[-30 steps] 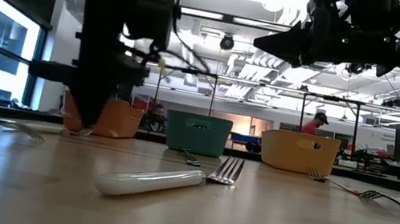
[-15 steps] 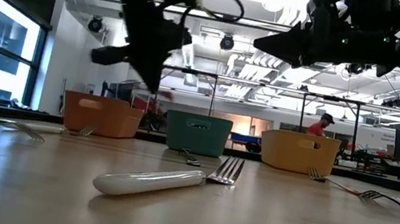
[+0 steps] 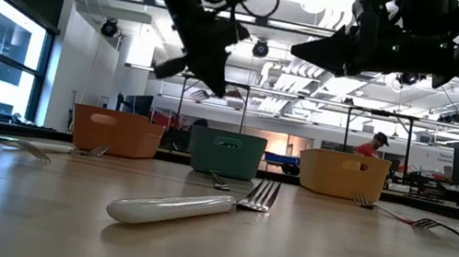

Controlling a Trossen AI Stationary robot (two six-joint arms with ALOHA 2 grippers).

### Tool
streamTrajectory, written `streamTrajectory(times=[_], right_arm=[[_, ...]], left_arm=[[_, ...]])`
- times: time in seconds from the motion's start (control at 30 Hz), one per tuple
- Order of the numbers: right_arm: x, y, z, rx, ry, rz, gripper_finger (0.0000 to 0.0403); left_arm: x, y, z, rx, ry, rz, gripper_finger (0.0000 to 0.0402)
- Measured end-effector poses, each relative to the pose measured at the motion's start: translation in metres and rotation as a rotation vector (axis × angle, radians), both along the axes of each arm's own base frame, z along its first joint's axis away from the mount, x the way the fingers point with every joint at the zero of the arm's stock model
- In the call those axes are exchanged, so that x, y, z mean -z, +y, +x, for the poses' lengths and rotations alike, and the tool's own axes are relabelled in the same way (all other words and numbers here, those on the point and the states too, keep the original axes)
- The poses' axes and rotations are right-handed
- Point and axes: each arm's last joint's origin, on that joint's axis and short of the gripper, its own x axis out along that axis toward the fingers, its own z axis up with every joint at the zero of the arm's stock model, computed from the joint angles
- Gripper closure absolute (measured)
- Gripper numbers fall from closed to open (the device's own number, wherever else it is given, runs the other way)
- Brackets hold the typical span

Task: Sort silverware by color (type)
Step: Put the top left orange fork into the green bin

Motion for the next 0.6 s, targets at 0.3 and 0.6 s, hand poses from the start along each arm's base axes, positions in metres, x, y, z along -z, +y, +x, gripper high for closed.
streamTrajectory(times=[0.3, 0.6], right_arm=[[0.000, 0.000, 0.000, -0.001, -0.001, -0.011, 0.0394], [0.000, 0.000, 0.000, -0.001, -0.001, -0.011, 0.0394]], left_arm=[[0.032, 0.022, 0.025, 0.030, 0.005, -0.013, 0.0401], [0.041, 0.039, 0.055, 0.034, -0.021, -0.068, 0.0401]])
